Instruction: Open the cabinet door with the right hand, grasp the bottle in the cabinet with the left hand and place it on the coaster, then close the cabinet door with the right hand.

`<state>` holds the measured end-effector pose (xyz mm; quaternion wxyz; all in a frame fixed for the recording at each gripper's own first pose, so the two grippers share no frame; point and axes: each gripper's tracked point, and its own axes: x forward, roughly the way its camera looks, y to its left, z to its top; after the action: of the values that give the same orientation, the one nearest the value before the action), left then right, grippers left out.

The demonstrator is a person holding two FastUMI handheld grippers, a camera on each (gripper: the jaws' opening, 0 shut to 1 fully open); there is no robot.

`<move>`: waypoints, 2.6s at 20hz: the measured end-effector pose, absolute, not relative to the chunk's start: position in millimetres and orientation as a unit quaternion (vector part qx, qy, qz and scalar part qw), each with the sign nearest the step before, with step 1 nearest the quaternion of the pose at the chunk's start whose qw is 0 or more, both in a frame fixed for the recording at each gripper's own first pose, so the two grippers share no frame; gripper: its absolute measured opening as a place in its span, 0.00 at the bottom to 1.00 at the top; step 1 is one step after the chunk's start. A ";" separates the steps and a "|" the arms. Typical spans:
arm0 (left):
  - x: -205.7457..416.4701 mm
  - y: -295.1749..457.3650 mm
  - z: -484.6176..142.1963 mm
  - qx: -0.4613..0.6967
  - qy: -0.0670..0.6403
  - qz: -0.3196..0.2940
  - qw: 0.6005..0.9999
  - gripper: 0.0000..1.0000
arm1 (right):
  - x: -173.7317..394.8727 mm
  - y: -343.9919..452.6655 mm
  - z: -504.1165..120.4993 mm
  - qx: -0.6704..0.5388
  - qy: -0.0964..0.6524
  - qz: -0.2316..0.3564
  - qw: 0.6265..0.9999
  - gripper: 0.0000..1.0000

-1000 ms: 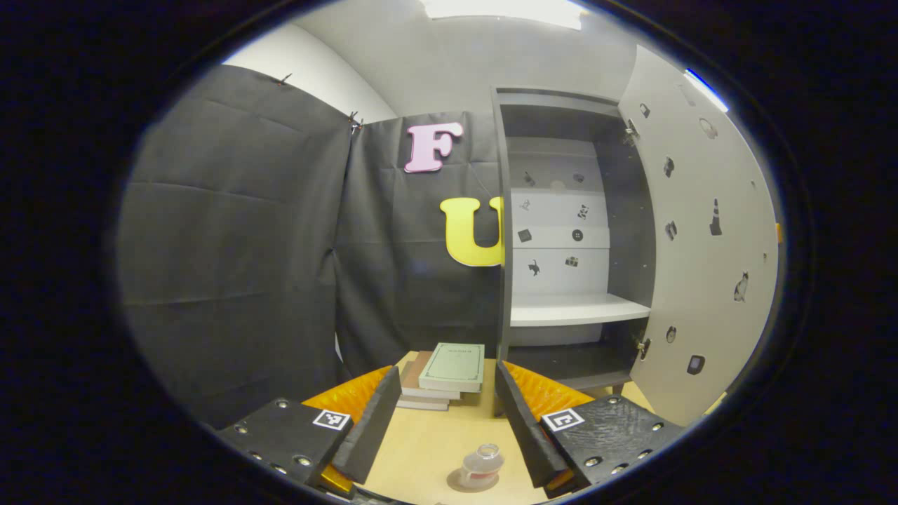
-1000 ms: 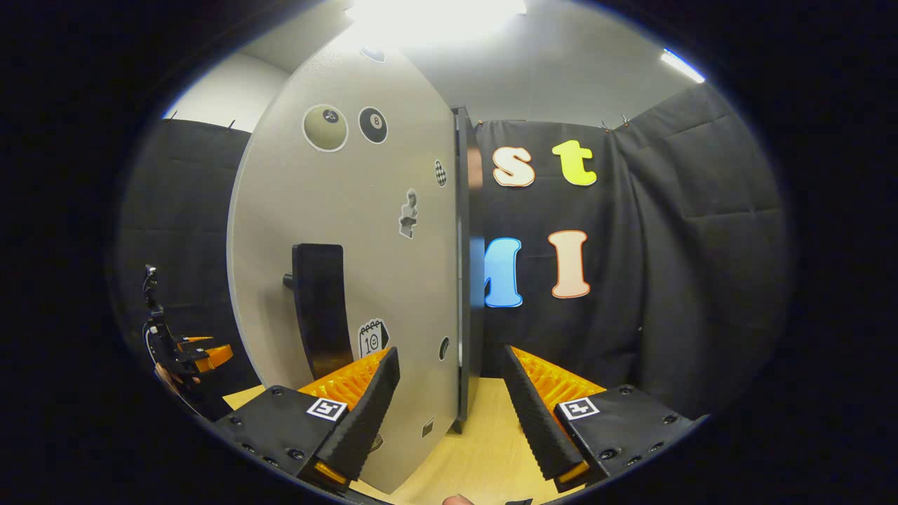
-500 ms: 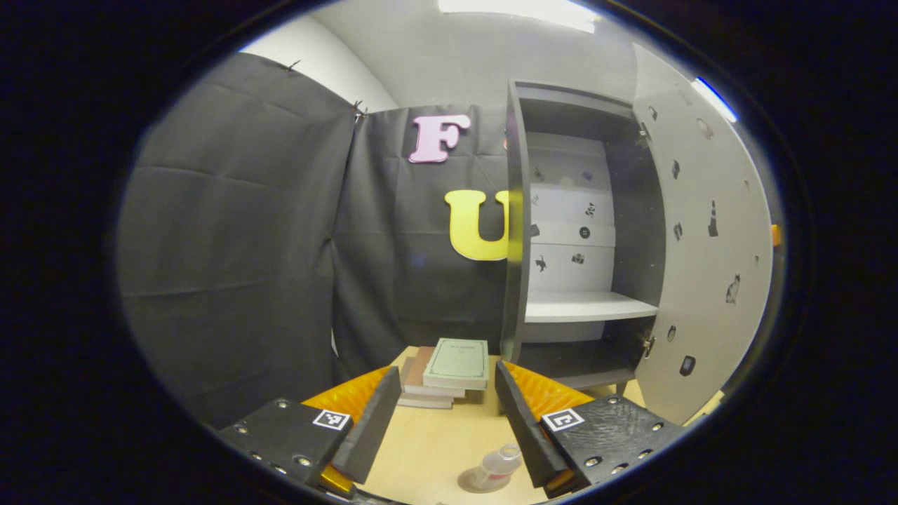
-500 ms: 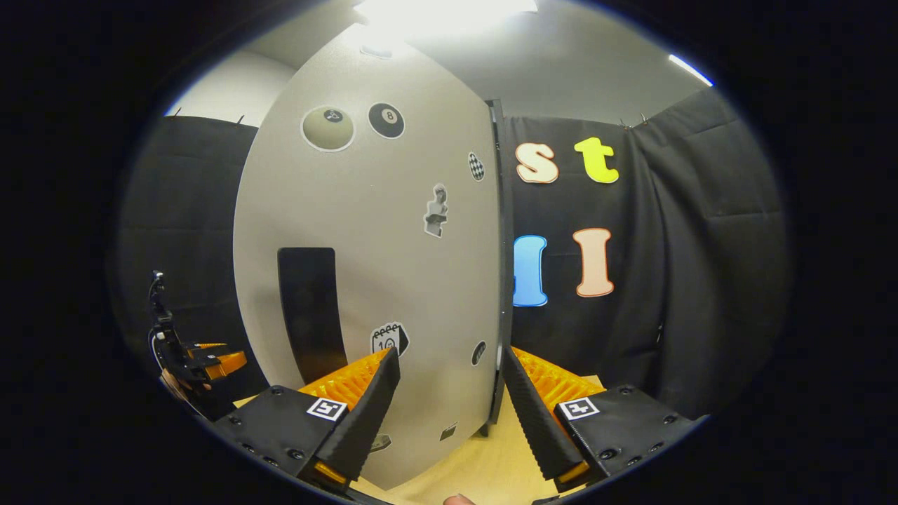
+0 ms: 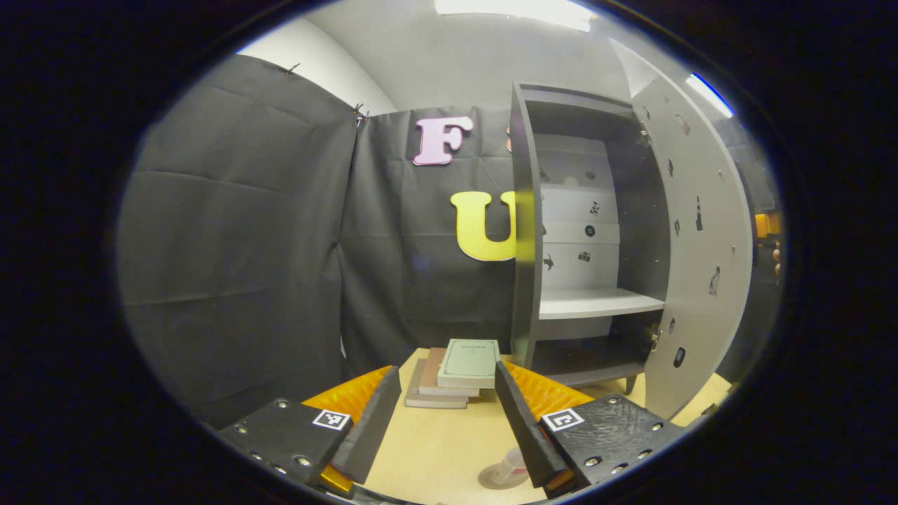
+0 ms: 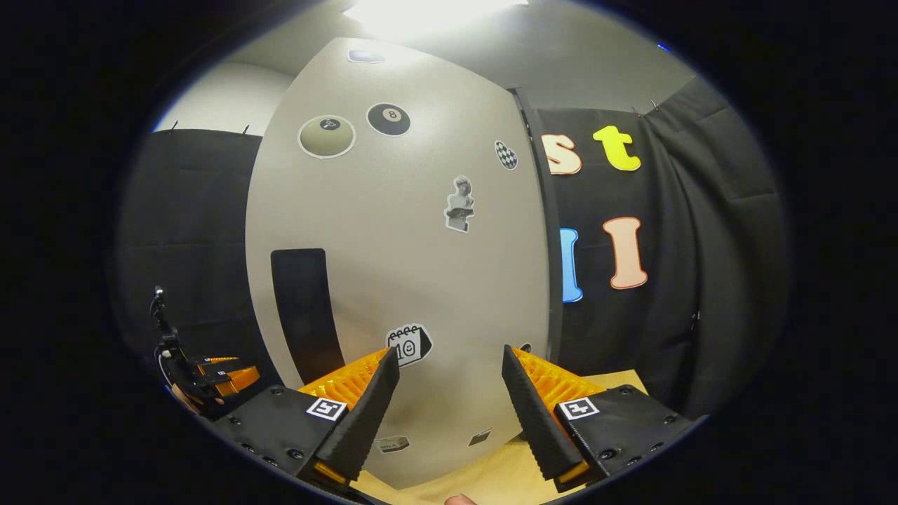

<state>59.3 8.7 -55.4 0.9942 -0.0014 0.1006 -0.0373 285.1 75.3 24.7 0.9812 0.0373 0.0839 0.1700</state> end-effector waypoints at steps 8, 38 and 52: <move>43.3 51.7 -62.4 0.004 0.110 0.000 0.994 0.81 | 309.5 114.9 24.5 0.058 0.071 0.194 0.977 0.97; 26.2 105.2 -81.4 -0.016 0.140 0.027 0.990 0.83 | 431.2 180.4 -15.2 0.082 0.068 0.069 0.992 0.96; 38.6 69.0 -62.0 -0.010 0.101 -0.050 0.994 0.82 | 295.4 116.8 20.2 0.055 0.045 0.076 0.995 0.96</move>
<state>38.6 69.0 -62.0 0.9936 -0.0096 0.1010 -0.0505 295.4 116.8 20.2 0.9946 0.0545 0.0446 0.0760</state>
